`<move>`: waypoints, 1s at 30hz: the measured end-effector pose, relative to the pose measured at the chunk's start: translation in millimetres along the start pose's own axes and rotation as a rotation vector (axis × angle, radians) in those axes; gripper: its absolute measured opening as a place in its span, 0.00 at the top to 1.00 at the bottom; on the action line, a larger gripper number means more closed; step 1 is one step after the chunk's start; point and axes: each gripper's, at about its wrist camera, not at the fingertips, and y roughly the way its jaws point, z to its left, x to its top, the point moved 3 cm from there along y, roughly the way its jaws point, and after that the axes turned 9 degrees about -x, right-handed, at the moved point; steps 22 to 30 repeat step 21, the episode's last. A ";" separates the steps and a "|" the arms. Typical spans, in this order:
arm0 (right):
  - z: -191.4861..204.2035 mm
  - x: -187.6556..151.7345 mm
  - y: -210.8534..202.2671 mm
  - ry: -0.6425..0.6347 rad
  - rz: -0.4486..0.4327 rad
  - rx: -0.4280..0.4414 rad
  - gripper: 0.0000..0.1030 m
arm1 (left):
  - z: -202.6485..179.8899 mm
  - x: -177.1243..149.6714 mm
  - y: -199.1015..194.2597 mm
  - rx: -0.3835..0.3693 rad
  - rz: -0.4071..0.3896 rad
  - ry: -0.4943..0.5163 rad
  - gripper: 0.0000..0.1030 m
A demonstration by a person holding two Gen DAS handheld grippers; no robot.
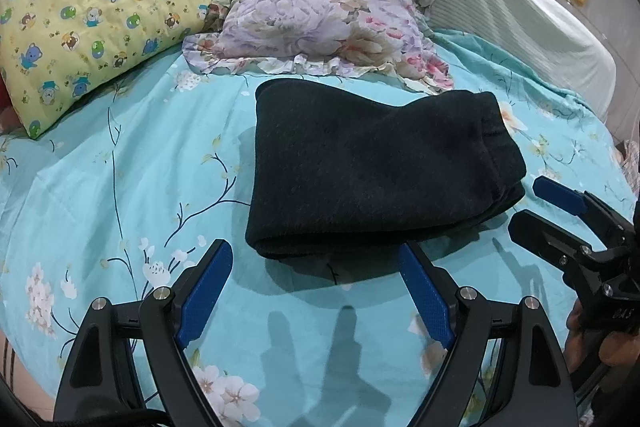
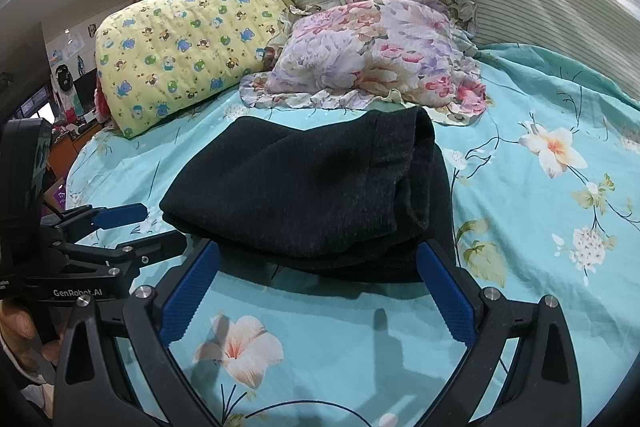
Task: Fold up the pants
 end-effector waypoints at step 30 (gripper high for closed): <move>-4.3 9.9 -1.8 0.027 -0.022 0.011 0.03 | -2.7 17.2 3.0 0.033 -0.013 -0.004 0.17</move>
